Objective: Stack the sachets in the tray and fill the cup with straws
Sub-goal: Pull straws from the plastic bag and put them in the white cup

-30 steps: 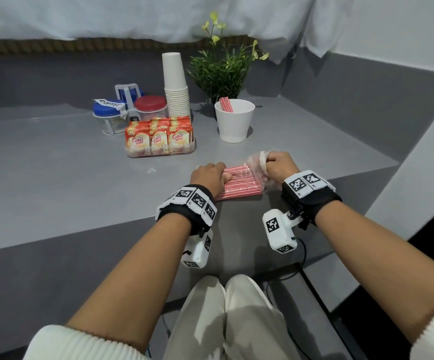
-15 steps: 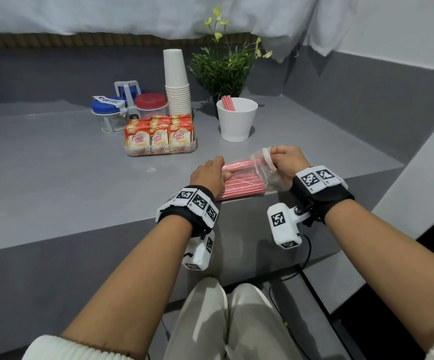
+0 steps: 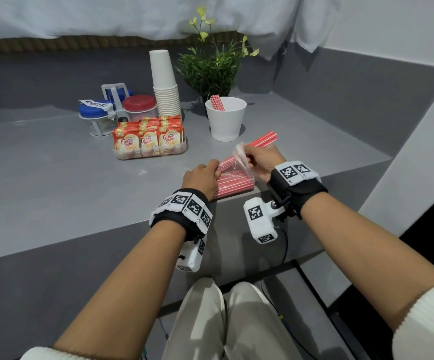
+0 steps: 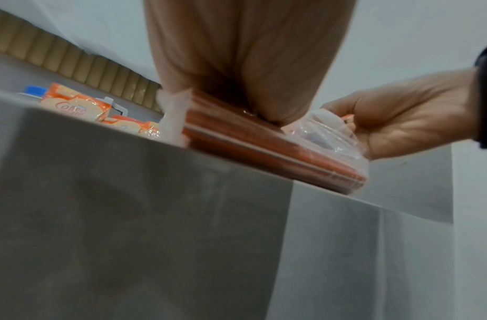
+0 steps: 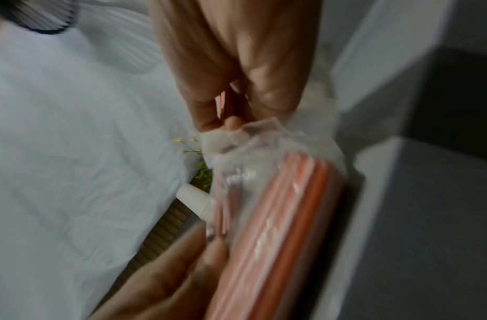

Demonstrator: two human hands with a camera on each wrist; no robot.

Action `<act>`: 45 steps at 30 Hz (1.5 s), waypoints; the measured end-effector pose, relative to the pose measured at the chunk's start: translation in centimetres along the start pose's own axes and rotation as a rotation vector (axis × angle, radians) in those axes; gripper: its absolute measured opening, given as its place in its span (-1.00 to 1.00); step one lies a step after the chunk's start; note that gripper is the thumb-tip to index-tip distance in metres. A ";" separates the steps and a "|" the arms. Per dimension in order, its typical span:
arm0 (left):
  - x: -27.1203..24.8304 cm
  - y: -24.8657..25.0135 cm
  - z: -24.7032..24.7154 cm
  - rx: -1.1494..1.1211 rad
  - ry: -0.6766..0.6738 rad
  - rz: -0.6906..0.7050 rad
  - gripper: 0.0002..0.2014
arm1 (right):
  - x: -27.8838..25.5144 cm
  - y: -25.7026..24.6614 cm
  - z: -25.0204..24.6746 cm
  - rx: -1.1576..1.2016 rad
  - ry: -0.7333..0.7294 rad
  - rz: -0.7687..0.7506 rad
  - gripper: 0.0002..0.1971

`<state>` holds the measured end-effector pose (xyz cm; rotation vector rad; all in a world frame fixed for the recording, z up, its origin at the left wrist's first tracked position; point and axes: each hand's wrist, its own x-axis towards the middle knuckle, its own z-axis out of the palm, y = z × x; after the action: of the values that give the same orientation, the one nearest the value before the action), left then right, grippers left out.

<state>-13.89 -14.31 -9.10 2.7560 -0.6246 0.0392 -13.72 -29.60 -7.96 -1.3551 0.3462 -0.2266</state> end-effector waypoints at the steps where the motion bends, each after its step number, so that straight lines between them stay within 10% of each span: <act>1: 0.0 0.0 -0.1 0.001 -0.013 -0.002 -0.67 | 0.2 -0.6 -0.1 -0.090 0.021 -0.046 -0.74; 9: 0.1 0.8 0.0 0.059 -0.030 -0.082 -0.64 | 0.5 -4.0 -0.1 -0.568 0.090 -0.342 -0.92; 14: -0.7 1.7 0.0 0.089 0.165 -0.122 -0.69 | -0.4 -1.8 2.4 -0.116 0.149 -0.350 -0.86; 22: -0.5 1.3 -1.3 -0.058 -0.070 -0.090 -0.68 | 0.2 -0.5 3.0 0.259 0.152 -0.189 -0.72; 32: -0.3 1.4 -2.2 -0.087 -0.226 -0.118 -0.45 | 0.7 -4.8 2.1 -0.284 0.148 -0.511 -0.66; 40: -0.3 1.8 -2.8 -0.080 -0.252 -0.122 -0.46 | 0.7 -1.6 0.5 0.008 0.150 -0.276 -0.65; 45: -0.3 2.1 -2.9 -0.063 -0.267 -0.106 -0.46 | 1.3 -5.3 1.1 -0.216 0.227 -0.469 -0.58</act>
<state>-14.91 -15.05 -5.71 2.7505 -0.5326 -0.3709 -11.93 -30.16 -2.70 -1.6172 0.2408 -0.7545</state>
